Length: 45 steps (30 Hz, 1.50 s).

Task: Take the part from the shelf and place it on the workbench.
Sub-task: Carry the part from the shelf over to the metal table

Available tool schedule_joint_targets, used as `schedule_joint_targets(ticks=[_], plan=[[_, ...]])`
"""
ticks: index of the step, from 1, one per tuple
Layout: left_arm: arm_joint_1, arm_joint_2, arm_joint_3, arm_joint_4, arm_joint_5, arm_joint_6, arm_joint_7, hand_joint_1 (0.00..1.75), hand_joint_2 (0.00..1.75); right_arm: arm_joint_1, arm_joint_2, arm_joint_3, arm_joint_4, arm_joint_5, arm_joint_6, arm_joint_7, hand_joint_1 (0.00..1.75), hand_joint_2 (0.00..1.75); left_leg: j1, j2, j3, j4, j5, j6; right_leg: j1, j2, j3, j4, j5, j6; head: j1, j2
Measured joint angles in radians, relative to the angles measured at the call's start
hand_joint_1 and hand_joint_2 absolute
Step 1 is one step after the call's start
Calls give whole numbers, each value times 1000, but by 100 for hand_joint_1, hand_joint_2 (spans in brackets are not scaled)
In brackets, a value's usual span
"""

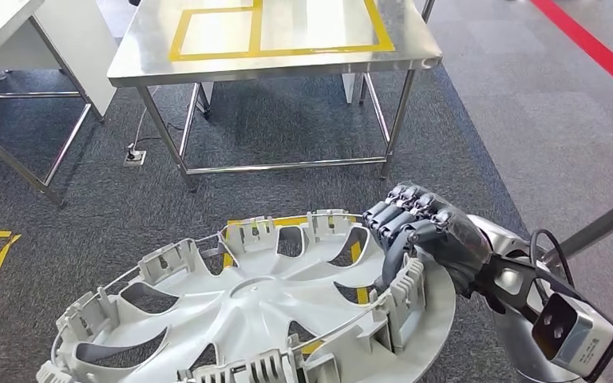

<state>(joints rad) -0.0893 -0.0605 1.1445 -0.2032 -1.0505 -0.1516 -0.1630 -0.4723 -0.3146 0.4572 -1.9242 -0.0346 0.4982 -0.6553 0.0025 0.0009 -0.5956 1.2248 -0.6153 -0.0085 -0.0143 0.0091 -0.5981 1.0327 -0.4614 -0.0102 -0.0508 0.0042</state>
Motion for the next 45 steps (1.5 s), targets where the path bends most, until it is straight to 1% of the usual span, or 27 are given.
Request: schedule_joint_targets(ticks=[2,3,4,6,7,8,12,14,17,18,19,21,22,23,25,27,29,32,33,35,36,37,39,40,42,43,45], plan=[[3,1,0,0,1,0,1,0,175,-1,3,1,0,-1,0,2,175,175,4,0,-81,75,-44,-9,-2,3,17,0,-17,0,0,0],[3,1,0,0,1,0,1,0,175,-1,4,2,0,-2,0,3,175,175,6,0,-102,72,-45,-11,-3,4,28,0,-26,2,0,0],[4,1,0,0,1,0,1,0,175,-1,6,2,0,-3,-1,5,175,175,7,0,-107,38,-21,-12,-4,4,41,0,-37,4,0,0],[5,2,0,0,0,0,1,0,175,-4,12,3,0,-5,-2,8,175,175,9,-4,-90,-83,80,-12,-5,6,69,0,-59,12,0,0],[7,2,0,0,0,0,1,0,175,-5,15,5,0,-7,-3,9,175,175,8,-8,-79,-131,112,-9,-5,9,79,0,-70,17,0,0],[9,2,0,0,0,0,1,0,175,-5,18,7,1,-9,-4,10,175,175,7,-11,-69,-161,131,-5,-3,13,86,-1,-81,24,0,0],[13,2,0,0,-2,0,0,0,175,-5,28,18,2,-10,-12,7,175,175,9,-7,-29,-177,140,27,-2,16,107,32,-99,47,2,0],[10,2,0,0,-3,1,0,0,175,-6,31,23,3,-5,-19,1,175,175,9,-1,-7,-178,130,39,-2,9,70,109,-127,53,5,0],[7,3,0,0,-3,1,0,0,175,-3,36,31,4,2,-26,-9,175,175,6,5,11,-178,110,47,-1,4,-46,262,-191,56,6,0],[7,3,0,0,-3,1,0,0,175,-1,37,33,5,4,-28,-11,175,175,6,7,19,-178,101,47,-1,4,-69,269,-190,54,7,0],[7,4,0,0,-3,1,0,0,175,0,37,35,5,5,-31,-12,175,175,5,7,30,-178,92,46,-1,3,-76,244,-168,50,7,0],[7,3,0,0,-3,1,0,0,175,1,38,39,6,7,-36,-17,175,175,5,9,54,-178,72,42,2,-5,-54,126,-71,38,8,0],[7,3,0,0,-3,1,0,0,175,1,38,40,6,8,-38,-19,175,175,4,9,65,-178,63,38,6,-10,-44,78,-44,34,7,0],[6,3,1,0,-3,1,1,0,175,1,38,41,7,9,-38,-21,175,175,4,10,72,-181,55,32,10,-15,-35,48,-29,30,7,0],[5,3,1,0,-3,1,2,0,175,1,39,44,8,11,-40,-23,175,175,4,14,87,-176,52,17,14,-14,-27,33,-33,22,7,0],[4,4,1,-1,-4,0,3,0,175,0,40,45,8,14,-44,-25,175,175,4,14,92,-155,51,5,9,-8,-3,21,-19,9,6,0],[1,5,0,-1,-5,-1,3,0,175,-2,43,46,8,19,-47,-27,175,175,5,8,59,-93,29,-4,4,-5,19,15,-22,2,1,0],[1,7,1,-1,-6,-1,4,0,175,-1,45,48,8,23,-49,-29,175,175,7,4,-58,61,-32,-12,3,2,29,14,-36,-3,-2,0],[3,8,1,-1,-6,-1,4,0,175,0,45,48,8,24,-49,-29,175,175,7,4,-87,79,-30,-12,3,5,33,14,-42,-2,-2,0],[4,8,1,-1,-6,-1,5,0,175,0,45,49,8,24,-49,-29,175,175,7,4,-93,14,40,-9,3,9,49,14,-54,0,-2,0],[5,9,1,-1,-6,-1,5,0,175,0,45,50,8,24,-49,-29,175,175,6,3,-76,-53,91,-4,3,10,57,13,-62,2,-2,0],[4,10,1,-1,-6,-1,5,0,175,-1,45,50,8,23,-49,-29,175,175,3,2,-60,-109,118,0,4,10,66,13,-70,5,-1,0],[5,11,0,-2,-7,-2,5,0,175,-3,45,50,8,23,-49,-30,175,175,-4,-1,-39,-168,121,10,5,12,76,10,-81,16,-1,0],[6,12,0,-3,-7,-2,5,0,175,-4,45,51,9,22,-49,-30,175,175,-7,-1,-36,-172,111,18,5,13,82,12,-80,23,-1,0],[8,14,1,-4,-7,-1,5,0,175,-6,44,51,9,20,-49,-31,175,175,-5,-2,-12,-185,122,35,5,12,87,30,-78,34,0,0],[7,15,1,-5,-7,-1,5,0,175,-8,44,51,9,19,-49,-31,175,175,-2,-1,1,-189,123,43,5,10,79,56,-79,37,2,0],[4,15,1,-5,-6,0,5,0,175,-14,44,51,9,15,-49,-31,175,175,1,0,23,-194,112,51,4,5,23,148,-102,44,8,0]])
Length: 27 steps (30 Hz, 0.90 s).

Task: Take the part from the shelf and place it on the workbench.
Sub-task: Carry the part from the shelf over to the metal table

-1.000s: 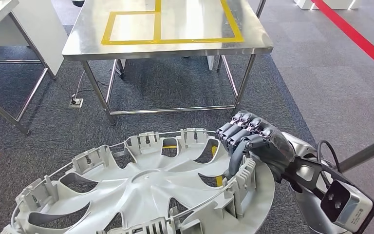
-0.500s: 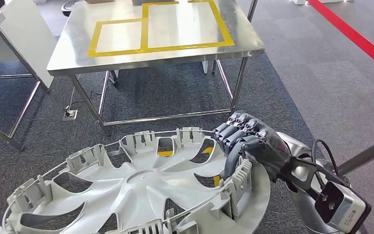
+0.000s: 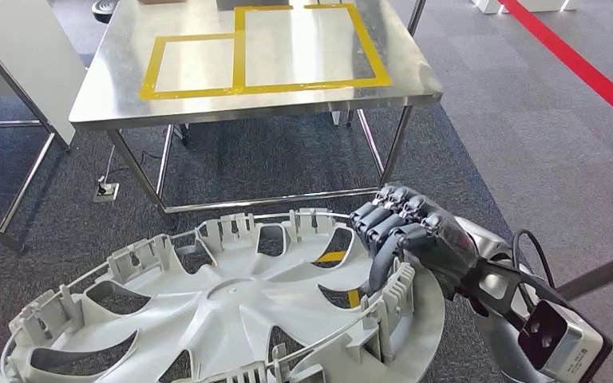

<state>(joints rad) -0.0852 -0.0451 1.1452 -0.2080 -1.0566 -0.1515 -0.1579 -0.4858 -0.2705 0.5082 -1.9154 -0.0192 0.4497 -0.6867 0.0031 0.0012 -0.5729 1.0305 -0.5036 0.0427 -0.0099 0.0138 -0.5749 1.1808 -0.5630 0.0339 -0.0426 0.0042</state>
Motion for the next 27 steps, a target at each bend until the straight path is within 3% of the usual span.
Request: schedule_joint_targets(ticks=[2,4,5,7,8,9,12,13,15,17,19,20,21,23,24,25,27], plan=[[-1,0,0,0,3,2,0,0,175,-2,0,1,1,-6,1,0,175,175,0,0,14,0,-16,2,-1,-1,-83,101,-40,9,3,0],[1,-1,1,0,7,4,0,0,175,-3,0,1,5,-13,4,0,175,175,0,-1,35,0,-36,0,-2,-2,-130,116,-45,12,4,0],[2,-2,2,0,8,5,0,0,175,-5,0,1,6,-17,6,0,175,175,0,-2,50,0,-47,-2,-2,-3,-131,76,-18,9,5,0],[3,-4,3,0,10,7,0,0,175,-8,-1,1,11,-25,11,0,175,175,1,-3,78,0,-72,-8,0,-10,-112,-42,74,1,7,0],[3,-5,3,0,10,9,0,0,175,-9,-1,1,13,-28,13,-1,175,175,0,-2,88,-1,-83,-14,3,-15,-103,-86,107,-4,8,0],[3,-5,4,0,11,10,0,0,175,-11,-2,1,15,-31,14,-1,175,175,0,-1,93,-4,-92,-21,7,-18,-98,-108,126,-11,8,0],[0,-6,4,0,12,12,1,0,175,-22,-4,-1,18,-40,16,-2,175,175,0,2,101,11,-87,-39,10,-13,-76,-122,117,-34,8,0],[-2,-7,4,0,12,11,1,0,175,-27,-5,-2,18,-42,17,-2,175,175,0,2,84,47,-72,-43,7,-12,-63,-129,111,-41,8,0],[-4,-9,4,0,12,11,0,0,175,-32,-6,-1,18,-46,17,-1,175,175,1,1,4,162,-58,-51,3,-10,-33,-143,97,-50,5,0],[-1,-9,4,0,12,11,0,0,175,-34,-6,0,18,-49,17,0,175,175,2,0,-91,263,-102,-57,2,-8,-5,-148,75,-54,3,0],[2,-8,4,0,12,12,0,0,175,-35,-7,0,18,-53,17,2,175,175,2,0,-151,277,-151,-59,2,-4,27,-149,49,-53,4,0],[2,-8,4,0,12,12,0,0,175,-35,-7,1,18,-56,17,4,175,175,2,0,-161,244,-145,-58,2,-3,46,-149,35,-52,3,0],[3,-8,4,0,12,11,0,0,175,-37,-8,1,18,-58,17,6,175,175,1,0,-160,192,-109,-55,2,-2,65,-149,20,-51,4,0],[6,-7,4,0,12,11,0,0,175,-40,-8,1,19,-64,17,11,175,175,-2,-1,-147,75,12,-45,4,1,95,-150,-9,-45,3,0],[8,-7,4,0,12,12,0,0,175,-42,-8,2,20,-67,18,13,175,175,-5,-1,-139,40,55,-40,5,3,106,-154,-23,-40,3,0],[10,-6,5,0,12,12,0,0,175,-43,-9,1,20,-70,18,15,175,175,-7,-2,-131,20,77,-34,6,5,118,-155,-31,-34,2,0],[10,-6,5,-1,14,13,0,0,175,-49,-9,1,21,-76,18,18,175,175,-7,-2,-106,11,67,-21,7,7,136,-151,-33,-22,3,0]])
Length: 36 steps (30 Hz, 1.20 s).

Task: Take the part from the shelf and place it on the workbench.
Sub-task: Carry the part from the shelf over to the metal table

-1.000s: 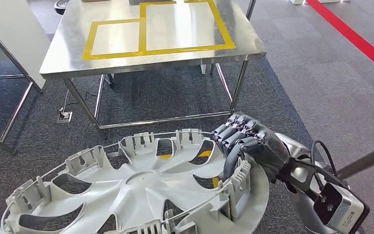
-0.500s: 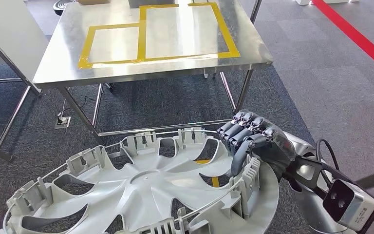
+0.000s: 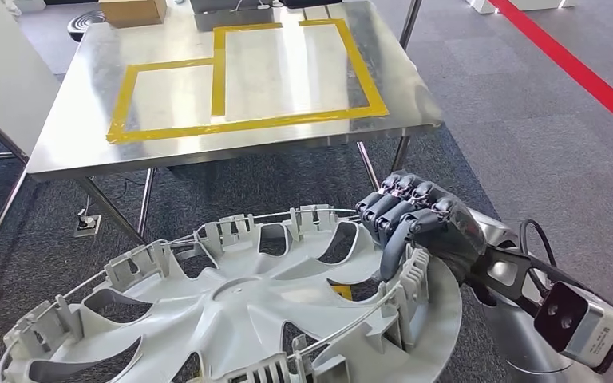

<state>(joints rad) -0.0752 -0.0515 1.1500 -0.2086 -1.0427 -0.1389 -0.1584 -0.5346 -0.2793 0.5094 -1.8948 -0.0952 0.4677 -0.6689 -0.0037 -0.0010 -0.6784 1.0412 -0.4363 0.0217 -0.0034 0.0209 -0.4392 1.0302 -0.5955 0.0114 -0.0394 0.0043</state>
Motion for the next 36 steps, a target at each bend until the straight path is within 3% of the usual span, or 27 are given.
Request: schedule_joint_targets(ticks=[1,3,4,6,7,8,9,12,13,14,16,18,19,21,23,24,26,28,30,32,34,36], plan=[[-1,0,0,0,1,0,0,0,175,-3,0,0,0,-2,0,1,175,175,2,0,15,-5,-5,7,0,-2,-4,26,11,4,1,0],[-2,-1,0,0,2,0,-2,0,175,-7,0,0,-1,-3,0,3,175,175,7,0,45,-10,-22,17,-1,-7,-68,131,22,11,5,0],[-2,-1,0,0,2,0,-3,0,175,-7,0,0,-1,-3,0,3,175,175,7,-1,57,-10,-34,20,-2,-9,-115,196,11,15,8,0],[-1,-1,0,0,2,0,-3,0,175,-4,-1,1,-1,-3,-2,4,175,175,7,-4,84,-10,-62,22,-4,-10,-204,278,-55,23,8,0],[-1,-2,0,0,2,0,-3,0,175,-2,-2,1,-2,-2,-3,5,175,175,8,-6,102,-10,-77,22,-4,-10,-233,281,-88,26,8,0],[0,-2,0,0,2,0,-3,0,175,1,-2,1,-2,-2,-4,5,175,175,8,-9,122,-10,-94,21,-4,-11,-251,260,-101,27,8,0],[0,-3,0,0,1,0,-3,0,175,4,-3,1,-2,0,-5,5,175,175,8,-11,145,-10,-111,19,-4,-11,-259,217,-84,25,9,0],[2,-4,0,0,1,-1,-4,0,175,18,-7,1,-1,5,-7,4,175,175,5,-14,196,-11,-164,6,-1,-20,-259,69,117,12,7,0],[1,-4,0,0,0,-1,-4,0,175,23,-8,1,-1,8,-8,3,175,175,4,-14,210,-13,-175,-1,1,-22,-254,48,161,6,7,0],[0,-4,0,0,-1,-1,-5,0,175,24,-10,1,-2,10,-9,2,175,175,4,-14,223,-11,-179,-7,3,-20,-246,44,166,0,7,0],[-4,-4,0,0,-3,-2,-7,0,175,20,-13,0,-4,14,-11,-2,175,175,4,-11,210,28,-159,-19,1,-15,-221,36,151,-15,7,0],[-8,-6,0,0,-4,-3,-10,0,175,17,-16,1,-5,16,-14,-5,175,175,6,-9,142,130,-140,-27,-3,-13,-191,24,133,-27,6,0],[-9,-7,0,0,-5,-4,-10,0,175,17,-17,1,-5,16,-15,-6,175,175,7,-9,97,186,-150,-31,-4,-12,-176,20,122,-30,5,0],[-8,-8,0,0,-6,-5,-11,0,175,17,-17,3,-5,16,-18,-6,175,175,8,-9,12,258,-204,-37,-4,-10,-149,17,98,-33,5,0],[-7,-8,0,0,-5,-5,-11,0,175,18,-17,5,-5,16,-18,-6,175,175,7,-9,-36,247,-233,-37,-4,-8,-115,16,70,-32,5,0],[-7,-8,0,0,-5,-4,-11,0,175,17,-17,6,-5,16,-19,-6,175,175,7,-9,-42,206,-212,-35,-3,-8,-96,16,55,-30,5,0],[-4,-8,2,0,-2,-2,-10,0,175,17,-17,8,-3,15,-19,-6,175,175,4,-9,-34,95,-98,-25,-3,-7,-60,16,24,-26,6,0],[0,-8,5,0,0,0,-9,0,175,17,-17,11,0,14,-19,-7,175,175,-2,-10,-22,32,-15,-13,-1,-3,-39,11,-1,-15,6,0],[1,-8,6,0,2,1,-8,0,175,16,-17,14,1,14,-19,-8,175,175,-5,-10,-2,21,-16,-1,0,2,-23,11,-4,-2,6,0],[0,-8,7,0,3,1,-7,0,175,11,-18,16,0,13,-19,-8,175,175,0,-10,28,6,-26,10,0,-2,-37,60,17,8,7,0],[-1,-8,7,0,4,0,-7,0,175,7,-20,17,0,12,-19,-8,175,175,6,-11,58,-5,-44,18,-2,-8,-110,171,24,16,10,0],[0,-8,8,0,4,0,-7,0,175,7,-21,19,0,9,-20,-7,175,175,8,-12,86,-8,-69,21,-5,-9,-200,265,-23,24,12,0]])
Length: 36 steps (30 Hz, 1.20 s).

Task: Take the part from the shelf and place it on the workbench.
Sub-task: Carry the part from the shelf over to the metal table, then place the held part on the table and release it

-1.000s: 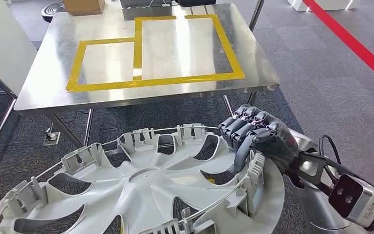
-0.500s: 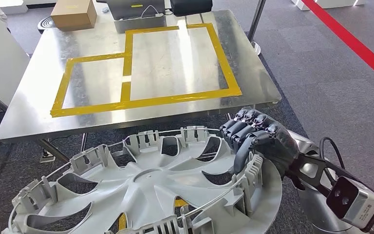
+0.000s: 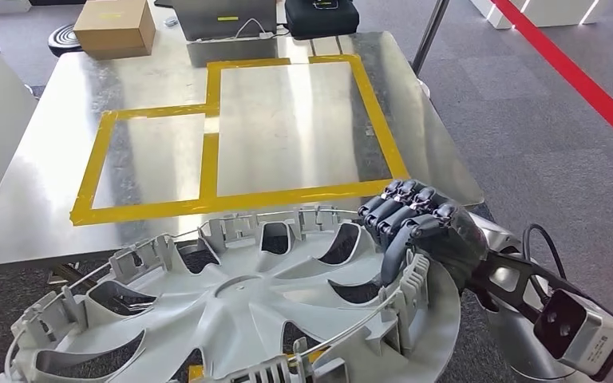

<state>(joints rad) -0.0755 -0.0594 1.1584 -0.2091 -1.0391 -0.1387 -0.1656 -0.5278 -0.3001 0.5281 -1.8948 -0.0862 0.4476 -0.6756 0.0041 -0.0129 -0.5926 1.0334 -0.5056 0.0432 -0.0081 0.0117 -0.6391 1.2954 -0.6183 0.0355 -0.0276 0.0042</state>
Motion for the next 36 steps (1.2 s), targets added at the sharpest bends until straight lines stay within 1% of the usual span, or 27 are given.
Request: schedule_joint_targets(ticks=[1,2,3,4,5,7,8,10,11,13,14,16,17,18,19,21,22,23,26,27,28,29,31,32,33,34,36], plan=[[1,-1,1,0,0,0,0,0,175,0,0,1,0,-2,-1,2,175,175,1,-1,16,0,-14,0,-1,0,-33,15,-31,4,0,0],[1,-1,2,0,0,0,0,0,175,0,-1,2,0,-5,-2,4,175,175,1,-3,35,0,-29,-1,-2,-1,-54,6,-51,6,0,0],[2,-1,4,0,0,-1,0,0,175,0,-2,4,0,-8,-3,6,175,175,2,-5,54,0,-45,-3,-2,-1,-64,-26,-50,7,0,0],[2,-2,5,0,0,-1,0,0,175,0,-4,5,0,-10,-3,7,175,175,4,-6,75,0,-62,-6,-2,-3,-64,-79,-12,7,0,0],[2,-2,6,0,1,-1,0,0,175,0,-5,6,0,-11,-4,8,175,175,3,-7,95,0,-79,-10,-2,-7,-62,-134,56,5,1,0],[2,-1,6,0,2,-1,0,0,175,0,-7,8,1,-13,-4,10,175,175,2,-8,122,-2,-110,-23,1,-15,-52,-202,157,-6,0,0],[2,0,7,0,2,-2,-1,0,175,-1,-7,8,0,-14,-4,11,175,175,2,-6,133,-3,-119,-31,3,-16,-47,-210,175,-16,-1,0],[-2,0,7,-1,3,-2,-2,0,175,-9,-8,8,-2,-15,-4,12,175,175,3,-2,142,5,-115,-44,5,-12,-26,-216,160,-34,-3,0],[-4,0,7,-1,3,-3,-3,0,175,-14,-8,8,-4,-15,-4,14,175,175,4,0,133,32,-100,-49,3,-10,-13,-225,154,-41,-4,0],[-9,0,7,-1,3,-5,-5,0,175,-20,-8,9,-5,-16,-6,17,175,175,6,2,66,134,-79,-57,-1,-9,18,-242,143,-50,-8,0],[-9,-1,7,-1,3,-7,-6,0,175,-21,-8,11,-6,-17,-6,18,175,175,6,3,18,195,-88,-61,-1,-9,33,-248,135,-53,-9,0],[-6,-1,7,-1,3,-8,-7,0,175,-21,-7,15,-6,-18,-10,21,175,175,6,3,-68,260,-149,-64,-1,-8,63,-256,117,-54,-11,0],[-5,-1,7,-1,3,-8,-7,0,175,-21,-7,16,-6,-19,-13,23,175,175,6,3,-95,258,-176,-64,0,-7,79,-257,106,-54,-11,0],[-4,-1,8,-1,3,-7,-7,0,175,-21,-7,18,-6,-19,-16,24,175,175,5,3,-109,230,-178,-61,1,-6,96,-257,94,-54,-11,0],[-3,0,8,-1,4,-7,-7,0,175,-21,-7,19,-7,-19,-21,26,175,175,3,3,-113,180,-147,-56,2,-5,113,-257,80,-53,-11,0],[0,2,12,-1,5,-7,-7,0,175,-20,-8,23,-10,-19,-28,27,175,175,-4,1,-108,69,-11,-39,4,-3,140,-258,55,-50,-10,0],[2,4,14,0,7,-7,-7,0,175,-19,-8,25,-11,-18,-32,28,175,175,-8,0,-102,34,46,-33,6,0,147,-258,45,-45,-9,0],[3,6,15,0,8,-6,-6,0,175,-19,-9,27,-13,-17,-35,28,175,175,-11,-2,-99,19,80,-29,6,3,150,-259,37,-40,-8,0],[1,8,18,0,12,-1,-5,0,175,-20,-11,29,-26,-13,-46,32,175,175,-7,-3,-87,10,81,-24,7,5,156,-266,22,-24,-8,0],[0,8,19,0,12,0,-5,0,175,-21,-13,29,-32,-11,-51,34,175,175,-4,-2,-80,4,78,-19,7,3,150,-249,10,-19,-7,0],[-1,8,20,0,12,0,-4,0,175,-22,-15,28,-38,-9,-55,37,175,175,0,-1,-72,-2,75,-15,7,2,131,-210,-8,-13,-6,0],[-1,7,21,0,12,1,-4,0,175,-22,-19,28,-43,-7,-60,40,175,175,1,0,-66,-4,71,-11,5,0,98,-151,-30,-8,-4,0],[-1,6,22,0,12,1,-4,0,175,-18,-28,28,-48,0,-69,44,175,175,1,1,-57,-5,61,-7,1,0,12,-20,-65,0,-4,0],[-1,5,22,0,12,1,-4,0,175,-14,-34,28,-49,3,-73,46,175,175,2,0,-53,-5,56,-8,-1,0,-17,11,-59,3,-4,0],[0,5,22,0,12,1,-4,0,175,-11,-40,28,-50,8,-77,49,175,175,3,-1,-47,-5,52,-9,-2,-1,-28,3,-33,5,-4,0],[0,4,23,0,12,1,-5,0,175,-9,-47,27,-51,13,-82,52,175,175,4,-2,-40,-4,48,-12,-4,-1,-18,-45,9,6,-4,0],[0,3,23,0,10,0,-6,0,175,-6,-61,25,-52,25,-96,59,175,175,4,-5,-30,-3,39,-22,-8,-3,28,-182,88,6,-4,0]])
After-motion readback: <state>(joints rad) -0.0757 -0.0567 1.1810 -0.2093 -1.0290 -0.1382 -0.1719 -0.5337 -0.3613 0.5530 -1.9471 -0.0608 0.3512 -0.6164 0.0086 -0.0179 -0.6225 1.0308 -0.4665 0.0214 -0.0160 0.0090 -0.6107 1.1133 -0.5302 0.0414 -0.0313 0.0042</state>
